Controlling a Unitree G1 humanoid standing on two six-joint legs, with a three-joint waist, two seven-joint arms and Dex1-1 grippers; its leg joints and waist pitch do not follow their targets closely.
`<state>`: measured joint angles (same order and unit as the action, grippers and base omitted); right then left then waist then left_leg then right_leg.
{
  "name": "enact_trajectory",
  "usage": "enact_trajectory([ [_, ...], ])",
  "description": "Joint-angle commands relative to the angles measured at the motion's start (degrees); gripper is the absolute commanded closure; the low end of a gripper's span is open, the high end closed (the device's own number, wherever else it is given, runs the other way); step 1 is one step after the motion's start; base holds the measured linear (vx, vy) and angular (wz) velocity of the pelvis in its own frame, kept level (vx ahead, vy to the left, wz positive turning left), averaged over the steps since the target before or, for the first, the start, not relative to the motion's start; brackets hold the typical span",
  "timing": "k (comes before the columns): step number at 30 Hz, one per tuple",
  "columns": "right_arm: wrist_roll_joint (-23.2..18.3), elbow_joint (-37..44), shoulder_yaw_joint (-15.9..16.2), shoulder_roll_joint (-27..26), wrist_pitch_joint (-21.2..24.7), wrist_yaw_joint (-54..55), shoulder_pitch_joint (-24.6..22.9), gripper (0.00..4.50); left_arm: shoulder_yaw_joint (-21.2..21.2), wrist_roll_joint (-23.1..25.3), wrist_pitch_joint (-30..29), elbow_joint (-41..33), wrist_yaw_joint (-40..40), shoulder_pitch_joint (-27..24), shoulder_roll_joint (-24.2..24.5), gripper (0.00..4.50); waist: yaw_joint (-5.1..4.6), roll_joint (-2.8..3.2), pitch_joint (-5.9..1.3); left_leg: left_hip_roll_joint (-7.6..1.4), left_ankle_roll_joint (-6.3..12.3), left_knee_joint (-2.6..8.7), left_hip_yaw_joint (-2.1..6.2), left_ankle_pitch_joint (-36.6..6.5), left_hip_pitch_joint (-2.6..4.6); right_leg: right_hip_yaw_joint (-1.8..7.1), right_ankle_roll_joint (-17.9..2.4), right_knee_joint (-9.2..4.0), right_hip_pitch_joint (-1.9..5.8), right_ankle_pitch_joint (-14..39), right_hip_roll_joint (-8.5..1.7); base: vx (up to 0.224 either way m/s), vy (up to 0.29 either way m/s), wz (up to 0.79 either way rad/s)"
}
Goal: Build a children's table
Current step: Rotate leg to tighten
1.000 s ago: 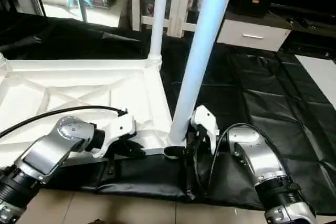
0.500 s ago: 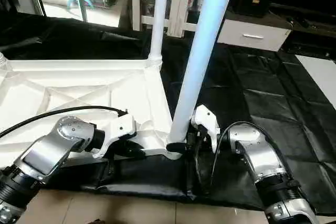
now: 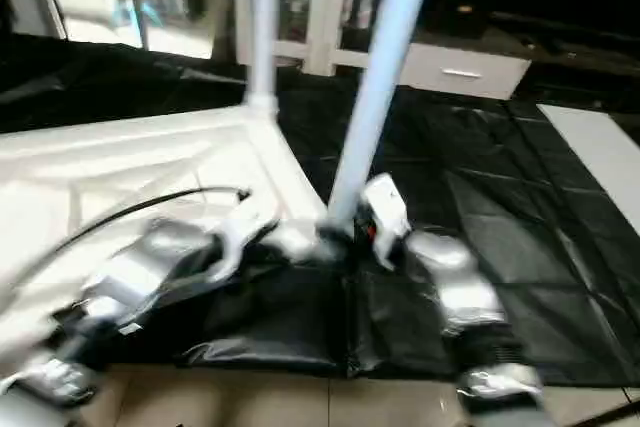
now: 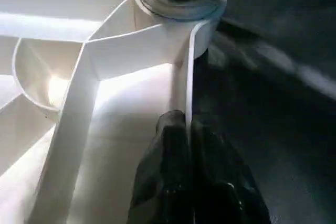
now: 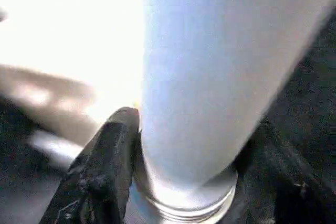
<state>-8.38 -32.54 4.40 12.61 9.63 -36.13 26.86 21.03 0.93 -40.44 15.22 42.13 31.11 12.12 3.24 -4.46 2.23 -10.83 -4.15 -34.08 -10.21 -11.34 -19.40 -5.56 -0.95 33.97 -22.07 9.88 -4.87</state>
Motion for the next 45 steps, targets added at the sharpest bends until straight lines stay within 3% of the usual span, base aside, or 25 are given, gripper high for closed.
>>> enact_trajectory([
  [1,1.0,-4.9,-0.7,-3.3,4.8,8.4,-0.5,2.16,-4.2,-1.6,0.4,4.2,-6.5,2.6,-3.8,4.50,-0.16,0.35,-2.25,-2.41,-1.13,4.81,1.71,-21.7,0.33,2.58,-3.9,-6.27,0.95,32.7,-4.47,0.000,0.000,0.00],
  [2,1.5,-6.4,-1.7,-5.8,5.0,13.4,0.4,2.20,-5.6,-1.3,1.2,6.6,-9.7,3.9,-5.8,4.50,-0.27,0.37,-2.08,-2.27,-1.02,4.77,1.57,-21.8,0.48,2.58,-3.8,-6.48,0.58,33.1,-4.30,0.000,0.000,0.00],
  [3,1.4,-7.8,-2.9,-8.2,5.1,17.9,1.3,2.26,-6.3,-0.8,2.3,8.7,-12.3,5.0,-7.3,4.50,-0.46,0.63,-2.19,-2.13,-1.55,4.76,1.77,-22.5,0.61,2.29,-3.6,-6.46,0.54,33.9,-4.28,0.000,0.000,0.00],
  [4,1.4,-8.8,-4.0,-10.1,4.8,21.8,1.9,2.30,-6.7,-0.1,3.3,10.2,-14.6,5.8,-8.3,4.50,-0.64,0.48,-2.37,-2.10,-1.80,4.72,1.86,-22.6,0.51,2.21,-3.0,-6.53,0.60,34.0,-4.38,0.000,0.000,0.00],
  [7,3.6,-9.5,-3.6,-12.8,3.3,28.0,2.7,2.37,-6.7,1.0,4.7,12.1,-17.4,7.3,-10.0,4.50,-0.25,0.43,-2.41,-2.34,-1.50,5.01,1.80,-21.8,0.36,2.50,-2.8,-6.22,0.52,30.8,-4.45,0.000,0.000,0.00],
  [12,5.3,-8.3,-2.6,-13.2,0.0,28.5,3.0,2.44,-6.9,1.5,5.1,13.0,-18.1,8.1,-10.2,4.50,0.17,0.38,-2.73,-2.51,-1.05,5.20,1.61,-18.9,-0.07,2.88,-3.9,-5.43,0.81,24.9,-4.46,0.000,0.000,0.00],
  [15,4.7,-7.7,-3.2,-12.5,-3.0,26.0,3.2,2.44,-6.5,1.6,6.3,13.6,-17.1,7.8,-9.2,4.50,0.32,0.42,-2.75,-2.53,-0.45,5.13,1.26,-16.4,-0.40,3.08,-5.3,-4.93,1.02,20.0,-4.39,0.000,0.000,0.00],
  [16,2.6,-5.7,-3.7,-11.9,-3.2,22.0,2.7,2.44,-6.1,1.6,7.0,13.5,-16.2,7.6,-8.6,4.50,0.42,0.29,-2.69,-2.44,-0.06,5.08,1.11,-16.0,-0.44,3.15,-5.7,-4.86,1.06,19.8,-4.38,0.000,0.000,0.00],
  [17,1.0,-4.2,-3.9,-11.7,-2.8,18.9,2.2,1.89,-5.8,1.6,7.5,13.3,-15.7,7.4,-8.2,4.50,0.56,0.35,-2.69,-2.43,0.47,5.04,1.05,-15.9,-0.41,3.18,-5.7,-4.92,1.19,20.3,-4.45,0.000,0.000,0.00],
  [18,0.3,-3.2,-4.0,-11.3,-3.1,17.5,1.8,1.89,-5.6,1.6,7.6,13.2,-15.3,7.2,-7.9,4.50,0.65,0.30,-2.72,-2.44,0.88,5.00,1.01,-15.6,-0.47,3.20,-5.7,-4.96,1.29,20.2,-4.49,0.000,0.000,0.00],
  [19,-1.4,-0.6,-4.4,-10.2,-2.6,14.1,0.8,1.75,-5.0,1.5,8.4,12.7,-13.6,6.8,-7.0,4.50,0.88,0.32,-2.75,-2.50,1.44,4.98,0.96,-14.5,-0.62,3.26,-5.7,-4.86,1.42,19.1,-4.43,0.000,0.000,0.00],
  [21,-2.7,1.7,-4.7,-8.7,-2.1,11.2,-0.1,1.76,-4.3,1.5,8.9,11.9,-11.8,6.2,-6.0,4.50,0.53,0.08,-2.80,-2.56,2.38,5.32,1.37,-12.1,-1.78,3.06,-5.2,-4.55,2.36,18.5,-4.40,0.000,0.000,0.00],
  [22,-3.0,2.3,-4.6,-8.0,-1.9,10.1,-0.4,1.50,-3.6,1.7,9.5,11.6,-10.8,5.9,-5.4,4.50,0.48,0.15,-2.92,-2.53,2.42,5.15,1.30,-11.4,-1.81,3.11,-5.2,-4.59,2.36,18.5,-4.60,0.000,0.000,0.00],
  [24,-3.3,3.1,-4.5,-6.3,-1.9,7.8,-0.9,1.39,-2.2,1.8,10.0,10.5,-8.2,5.0,-4.0,4.50,0.59,0.37,-3.15,-2.70,2.59,4.85,1.20,-9.5,-1.30,3.19,-6.4,-4.44,1.99,16.7,-4.60,0.000,0.000,0.00],
  [25,-3.4,3.4,-4.4,-5.3,-2.1,6.6,-1.1,1.37,-1.5,1.8,10.1,9.9,-6.7,4.5,-3.3,4.50,0.69,0.43,-3.15,-2.81,2.75,4.64,0.93,-7.9,-0.97,3.29,-8.2,-4.03,1.69,13.6,-4.45,0.000,0.000,0.00],
  [28,-4.2,4.0,-5.2,0.6,-1.7,-0.9,-1.3,1.04,2.4,0.3,10.7,4.1,3.3,0.9,1.9,4.50,1.08,0.79,-3.13,-3.03,3.82,4.50,0.73,-5.2,-0.76,3.27,-11.3,-3.04,1.92,7.7,-4.29,0.000,0.000,0.00],
  [30,-4.5,4.3,-5.4,1.4,-1.5,-2.2,-1.4,0.98,3.1,0.0,10.7,3.0,4.8,0.3,2.8,4.50,1.18,0.71,-3.09,-2.88,4.05,4.39,0.48,-5.4,-0.68,3.31,-12.1,-2.89,1.91,6.7,-4.08,0.000,0.000,0.00],
  [31,-4.8,4.7,-5.1,4.3,-1.1,-6.6,-1.3,0.95,4.3,-0.9,10.2,0.3,8.2,-1.0,5.2,4.50,1.14,0.69,-3.10,-2.90,4.14,4.41,0.48,-5.4,-0.71,3.35,-12.3,-2.83,1.95,6.6,-4.13,0.000,0.000,0.00],
  [34,-5.3,5.6,-3.7,7.1,0.0,-11.8,-1.8,0.57,5.0,-1.4,10.1,-1.7,10.7,-2.1,6.9,4.50,1.33,0.57,-3.02,-3.05,4.40,4.29,0.40,-5.2,-0.65,3.40,-13.1,-2.69,2.03,6.0,-4.17,0.000,0.000,0.00],
  [37,-5.9,7.9,-0.1,12.4,1.7,-22.3,-3.4,0.25,5.7,-2.6,10.3,-5.4,15.4,-3.8,9.6,4.50,1.52,0.48,-2.89,-3.09,4.36,4.32,0.31,-6.8,-0.46,3.43,-12.8,-2.99,2.03,8.4,-4.25,0.000,0.000,0.00],
  [41,-5.1,8.5,1.7,14.4,1.6,-26.9,-3.9,0.06,6.3,-3.5,10.3,-7.7,18.1,-4.5,11.1,4.50,1.87,0.36,-2.54,-3.08,3.07,4.60,0.29,-10.0,-0.42,3.53,-11.2,-3.66,1.68,14.7,-4.36,0.000,0.000,0.00],
  [45,-4.1,8.3,3.8,14.9,0.5,-29.6,-3.8,0.06,6.7,-3.9,9.8,-8.9,19.0,-4.8,11.5,4.50,1.80,0.18,-2.66,-3.08,2.29,4.61,0.37,-10.5,-0.41,3.46,-10.6,-3.70,1.68,15.4,-4.34,0.000,0.000,0.00],
])
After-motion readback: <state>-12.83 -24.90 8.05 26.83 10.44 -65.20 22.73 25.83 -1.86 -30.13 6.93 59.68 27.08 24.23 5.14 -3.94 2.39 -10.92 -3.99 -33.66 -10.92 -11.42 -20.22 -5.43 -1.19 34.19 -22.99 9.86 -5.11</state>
